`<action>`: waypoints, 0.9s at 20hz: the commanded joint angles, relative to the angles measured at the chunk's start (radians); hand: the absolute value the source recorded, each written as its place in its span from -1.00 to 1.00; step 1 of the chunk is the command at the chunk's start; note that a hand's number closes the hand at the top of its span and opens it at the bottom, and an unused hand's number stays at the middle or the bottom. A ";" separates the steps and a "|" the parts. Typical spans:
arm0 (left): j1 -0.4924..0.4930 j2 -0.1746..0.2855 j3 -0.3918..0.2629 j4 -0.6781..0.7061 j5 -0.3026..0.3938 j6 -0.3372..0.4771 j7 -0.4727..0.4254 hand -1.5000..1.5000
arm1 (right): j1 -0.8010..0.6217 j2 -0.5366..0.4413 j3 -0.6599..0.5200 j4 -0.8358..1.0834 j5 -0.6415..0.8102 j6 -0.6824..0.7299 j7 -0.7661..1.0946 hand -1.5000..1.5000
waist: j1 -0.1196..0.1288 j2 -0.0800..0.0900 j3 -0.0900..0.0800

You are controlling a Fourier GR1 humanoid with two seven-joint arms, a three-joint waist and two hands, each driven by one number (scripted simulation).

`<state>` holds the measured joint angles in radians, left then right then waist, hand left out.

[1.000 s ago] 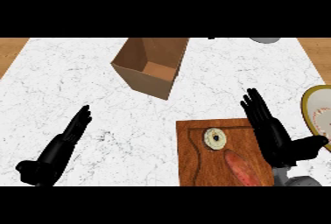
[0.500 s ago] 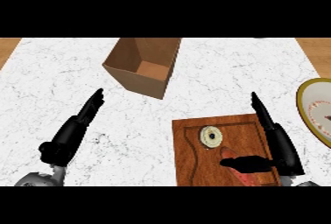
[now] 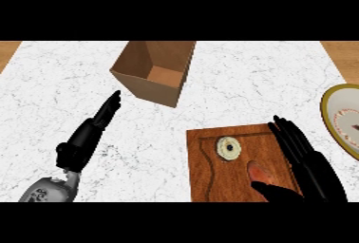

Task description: Pick the cupcake from the cutting board and place it in the cardboard box

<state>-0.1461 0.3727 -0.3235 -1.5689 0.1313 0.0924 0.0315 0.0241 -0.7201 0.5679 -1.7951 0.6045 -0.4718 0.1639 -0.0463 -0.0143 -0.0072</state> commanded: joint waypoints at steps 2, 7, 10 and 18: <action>-0.034 -0.016 0.019 0.054 -0.010 0.003 -0.014 0.00 | 0.056 -0.116 0.038 -0.294 0.192 0.162 0.288 -1.00 | -0.004 0.003 0.000; -0.066 -0.023 0.000 0.026 -0.013 -0.021 0.029 0.00 | 0.009 -0.110 0.096 -0.538 0.102 0.485 0.553 -1.00 | 0.034 0.010 0.002; -0.077 -0.026 0.008 0.051 -0.008 -0.054 0.001 0.00 | -0.020 -0.072 0.100 -0.634 0.028 0.615 0.702 -1.00 | 0.044 0.014 0.003; -0.153 -0.115 0.027 0.088 -0.074 -0.024 0.064 0.00 | -0.183 0.241 0.104 -0.440 0.033 0.715 0.819 -1.00 | 0.047 0.015 0.007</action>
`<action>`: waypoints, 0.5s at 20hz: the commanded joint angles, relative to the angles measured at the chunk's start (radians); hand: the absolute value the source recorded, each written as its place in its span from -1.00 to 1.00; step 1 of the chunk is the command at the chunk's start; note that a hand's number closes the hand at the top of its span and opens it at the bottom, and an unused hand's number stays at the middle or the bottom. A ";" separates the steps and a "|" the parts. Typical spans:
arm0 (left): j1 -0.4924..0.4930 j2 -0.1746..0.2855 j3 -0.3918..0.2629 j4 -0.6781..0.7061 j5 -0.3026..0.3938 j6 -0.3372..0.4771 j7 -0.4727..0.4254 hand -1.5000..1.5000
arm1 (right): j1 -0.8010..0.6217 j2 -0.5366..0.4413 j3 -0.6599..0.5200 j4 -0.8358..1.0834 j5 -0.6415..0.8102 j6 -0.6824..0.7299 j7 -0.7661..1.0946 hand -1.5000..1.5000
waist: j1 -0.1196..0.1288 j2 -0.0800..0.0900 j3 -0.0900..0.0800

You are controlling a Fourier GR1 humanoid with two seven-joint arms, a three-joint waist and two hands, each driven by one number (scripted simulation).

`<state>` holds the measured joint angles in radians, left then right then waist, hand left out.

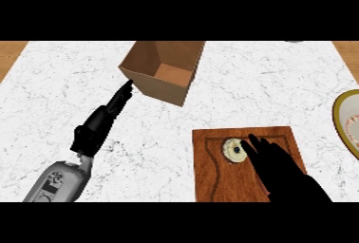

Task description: Pick the cupcake from the cutting board and place it in the cardboard box

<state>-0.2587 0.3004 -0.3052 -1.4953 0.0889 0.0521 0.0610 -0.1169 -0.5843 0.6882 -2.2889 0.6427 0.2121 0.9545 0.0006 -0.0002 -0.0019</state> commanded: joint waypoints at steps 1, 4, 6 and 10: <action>-0.023 -0.040 0.008 0.025 -0.028 -0.013 0.003 0.00 | -0.088 0.165 0.009 0.090 -0.003 0.068 0.072 -1.00 | 0.003 0.001 0.001; 0.091 0.007 0.045 -0.030 -0.019 -0.058 -0.047 0.00 | -0.077 0.202 0.007 0.104 0.019 0.100 0.072 -1.00 | 0.005 -0.001 0.002; 0.093 -0.011 0.032 -0.134 -0.033 -0.031 0.053 0.00 | -0.002 0.158 0.000 0.153 0.074 0.046 -0.024 -1.00 | 0.003 -0.002 0.002; 0.096 -0.033 0.013 -0.129 -0.070 -0.049 0.058 0.00 | 0.017 0.189 -0.013 0.209 0.084 0.071 -0.030 -1.00 | 0.000 -0.002 0.002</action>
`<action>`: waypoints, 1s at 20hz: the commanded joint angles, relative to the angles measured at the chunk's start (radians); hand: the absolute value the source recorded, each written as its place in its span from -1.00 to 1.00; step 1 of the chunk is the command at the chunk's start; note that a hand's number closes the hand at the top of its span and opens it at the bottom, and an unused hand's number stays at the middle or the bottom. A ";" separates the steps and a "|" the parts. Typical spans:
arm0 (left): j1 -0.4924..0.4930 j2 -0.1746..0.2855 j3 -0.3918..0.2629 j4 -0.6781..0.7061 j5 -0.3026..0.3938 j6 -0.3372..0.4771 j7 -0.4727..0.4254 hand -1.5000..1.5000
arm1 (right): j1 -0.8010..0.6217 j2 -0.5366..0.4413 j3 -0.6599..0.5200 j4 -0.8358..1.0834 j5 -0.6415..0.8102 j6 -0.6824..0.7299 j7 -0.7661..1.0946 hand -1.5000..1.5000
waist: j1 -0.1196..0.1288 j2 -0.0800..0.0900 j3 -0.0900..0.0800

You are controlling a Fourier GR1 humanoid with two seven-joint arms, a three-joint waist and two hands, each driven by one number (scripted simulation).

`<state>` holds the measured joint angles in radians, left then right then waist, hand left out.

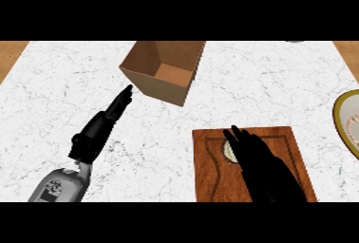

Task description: Pick the cupcake from the cutting board and place it in the cardboard box

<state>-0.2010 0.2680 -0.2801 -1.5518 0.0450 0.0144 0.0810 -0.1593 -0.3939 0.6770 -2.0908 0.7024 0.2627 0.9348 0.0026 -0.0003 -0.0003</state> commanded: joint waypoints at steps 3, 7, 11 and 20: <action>-0.034 -0.056 0.025 0.036 -0.041 -0.023 0.011 0.00 | -0.008 0.093 -0.033 0.079 0.038 0.074 0.008 -1.00 | -0.004 0.000 0.000; 0.023 -0.028 0.087 0.037 -0.033 -0.075 -0.038 0.00 | 0.073 0.073 -0.054 0.107 0.115 -0.013 -0.140 -1.00 | -0.003 0.000 0.000; -0.040 -0.044 0.111 0.031 -0.034 -0.110 0.013 0.00 | 0.041 0.126 -0.070 0.160 0.159 -0.020 -0.185 -1.00 | -0.003 0.000 0.000; 0.032 -0.088 0.119 -0.043 -0.081 -0.126 0.026 0.00 | 0.003 0.179 -0.180 0.293 0.150 0.083 -0.268 -1.00 | 0.000 0.000 0.000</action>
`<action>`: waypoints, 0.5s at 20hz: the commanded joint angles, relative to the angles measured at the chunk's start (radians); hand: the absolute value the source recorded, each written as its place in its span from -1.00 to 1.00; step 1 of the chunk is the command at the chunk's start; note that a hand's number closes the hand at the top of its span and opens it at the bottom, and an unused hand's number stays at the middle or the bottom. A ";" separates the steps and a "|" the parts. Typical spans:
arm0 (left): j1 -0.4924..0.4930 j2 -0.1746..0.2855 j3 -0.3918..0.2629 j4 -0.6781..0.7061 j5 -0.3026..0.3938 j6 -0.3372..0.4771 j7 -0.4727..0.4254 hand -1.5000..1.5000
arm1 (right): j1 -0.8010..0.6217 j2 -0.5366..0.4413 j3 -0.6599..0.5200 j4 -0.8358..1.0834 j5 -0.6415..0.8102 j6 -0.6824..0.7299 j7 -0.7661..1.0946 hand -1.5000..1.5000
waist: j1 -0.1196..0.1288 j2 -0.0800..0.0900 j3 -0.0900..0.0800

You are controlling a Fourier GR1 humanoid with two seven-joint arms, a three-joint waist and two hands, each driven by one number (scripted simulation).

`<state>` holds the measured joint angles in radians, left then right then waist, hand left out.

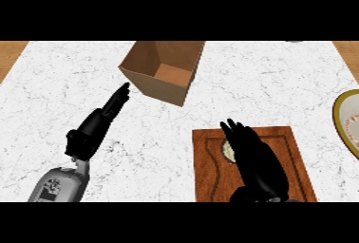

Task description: Pick the cupcake from the cutting board and place it in the cardboard box

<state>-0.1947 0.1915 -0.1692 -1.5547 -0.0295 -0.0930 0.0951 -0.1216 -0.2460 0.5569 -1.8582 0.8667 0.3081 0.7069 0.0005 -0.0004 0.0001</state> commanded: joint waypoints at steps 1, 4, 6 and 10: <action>-0.021 -0.023 0.019 0.028 -0.022 -0.018 0.004 0.00 | 0.002 0.025 -0.027 0.050 0.016 0.041 -0.038 -1.00 | -0.001 0.000 0.000; -0.003 0.005 0.067 -0.011 0.008 -0.057 0.013 0.00 | -0.004 0.039 -0.049 0.028 0.010 0.095 -0.024 -1.00 | 0.000 0.000 0.000; 0.022 -0.050 0.016 0.011 -0.050 -0.018 -0.019 0.00 | 0.015 0.090 0.000 0.119 0.084 0.014 -0.038 -1.00 | 0.000 0.000 0.000; -0.018 -0.072 0.027 0.016 -0.072 -0.026 0.013 0.00 | 0.032 0.090 -0.040 0.136 0.088 0.022 -0.092 -1.00 | -0.001 0.000 0.000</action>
<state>-0.2017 0.1524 -0.1368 -1.5571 -0.0678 -0.1230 0.1056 -0.1005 -0.1883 0.5191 -1.7609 0.9230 0.3396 0.6423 -0.0002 -0.0004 0.0000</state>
